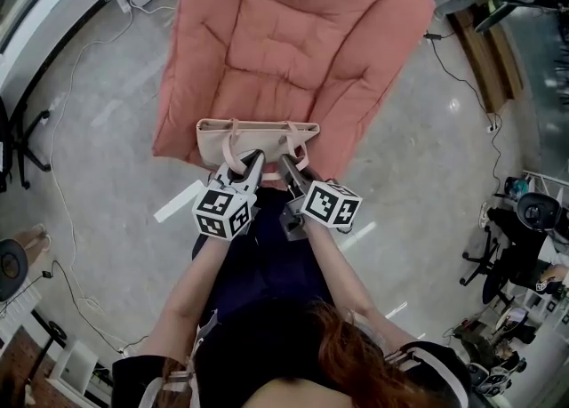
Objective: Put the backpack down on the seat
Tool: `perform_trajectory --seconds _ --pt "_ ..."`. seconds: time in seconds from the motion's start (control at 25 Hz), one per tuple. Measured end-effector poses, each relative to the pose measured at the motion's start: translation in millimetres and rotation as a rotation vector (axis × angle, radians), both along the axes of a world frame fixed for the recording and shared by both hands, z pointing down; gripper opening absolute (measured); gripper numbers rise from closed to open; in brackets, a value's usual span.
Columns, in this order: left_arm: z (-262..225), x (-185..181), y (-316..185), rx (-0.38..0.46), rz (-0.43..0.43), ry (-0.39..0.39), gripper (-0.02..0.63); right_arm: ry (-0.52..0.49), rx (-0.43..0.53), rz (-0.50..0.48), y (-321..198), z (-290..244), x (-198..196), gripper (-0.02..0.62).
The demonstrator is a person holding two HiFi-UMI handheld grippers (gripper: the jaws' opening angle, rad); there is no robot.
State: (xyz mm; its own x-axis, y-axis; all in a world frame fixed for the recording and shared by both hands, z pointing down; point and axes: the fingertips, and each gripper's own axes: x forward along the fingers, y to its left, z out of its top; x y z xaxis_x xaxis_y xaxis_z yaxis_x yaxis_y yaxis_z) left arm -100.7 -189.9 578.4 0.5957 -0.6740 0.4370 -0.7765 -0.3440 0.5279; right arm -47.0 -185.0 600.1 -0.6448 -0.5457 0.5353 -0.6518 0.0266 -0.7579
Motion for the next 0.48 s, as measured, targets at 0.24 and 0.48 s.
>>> perform_trajectory --seconds 0.24,0.48 --pt "21 -1 1 -0.071 -0.002 -0.001 0.02 -0.113 -0.146 0.086 6 21 2 0.04" --pt "48 0 0 -0.13 -0.008 -0.012 0.02 -0.061 -0.186 0.091 6 54 4 0.04"
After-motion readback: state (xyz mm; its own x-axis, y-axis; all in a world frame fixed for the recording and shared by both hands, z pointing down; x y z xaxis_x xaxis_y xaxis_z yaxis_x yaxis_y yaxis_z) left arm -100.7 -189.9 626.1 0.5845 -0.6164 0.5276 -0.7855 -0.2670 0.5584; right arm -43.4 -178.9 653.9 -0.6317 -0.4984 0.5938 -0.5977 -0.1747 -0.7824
